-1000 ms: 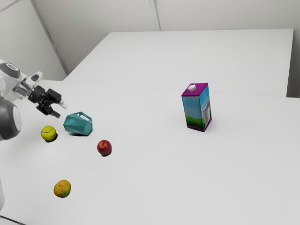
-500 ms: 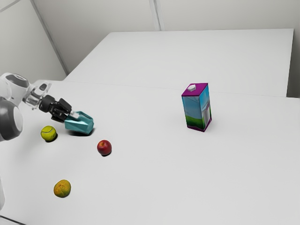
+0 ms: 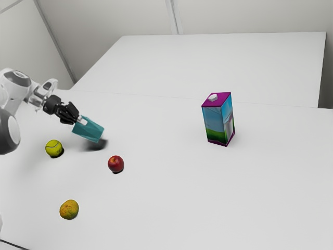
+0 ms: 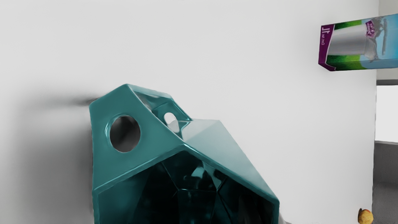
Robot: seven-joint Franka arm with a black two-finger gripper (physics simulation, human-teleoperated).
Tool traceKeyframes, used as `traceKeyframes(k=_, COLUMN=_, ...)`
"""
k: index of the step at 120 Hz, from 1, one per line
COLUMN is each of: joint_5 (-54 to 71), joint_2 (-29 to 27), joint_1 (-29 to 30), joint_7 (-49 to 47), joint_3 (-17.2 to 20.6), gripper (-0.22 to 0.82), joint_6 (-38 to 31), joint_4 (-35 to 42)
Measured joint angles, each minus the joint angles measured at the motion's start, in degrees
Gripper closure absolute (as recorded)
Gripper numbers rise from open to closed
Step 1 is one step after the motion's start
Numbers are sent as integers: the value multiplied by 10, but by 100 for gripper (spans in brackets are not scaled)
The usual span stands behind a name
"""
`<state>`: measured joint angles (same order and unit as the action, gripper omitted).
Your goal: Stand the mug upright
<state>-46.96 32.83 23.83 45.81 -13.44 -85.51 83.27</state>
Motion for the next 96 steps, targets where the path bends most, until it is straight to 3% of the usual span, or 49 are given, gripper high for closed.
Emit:
traceKeyframes(k=16, joint_5=70, joint_2=-56, joint_1=-1, joint_7=-16, joint_3=51, gripper=78, joint_6=-8, joint_4=0)
traceKeyframes(k=56, joint_5=300, joint_2=-159, joint_1=-3, joint_7=-114, joint_3=241, gripper=78, joint_6=-69, joint_4=0)
traceKeyframes(k=71, joint_5=357, joint_2=-182, joint_1=-5, joint_7=-163, joint_3=275, gripper=79, joint_6=-90, joint_4=15)
traceKeyframes(k=96, joint_5=408, joint_2=-245, joint_1=-9, joint_7=-232, joint_3=301, gripper=79, joint_6=-172, joint_4=136)
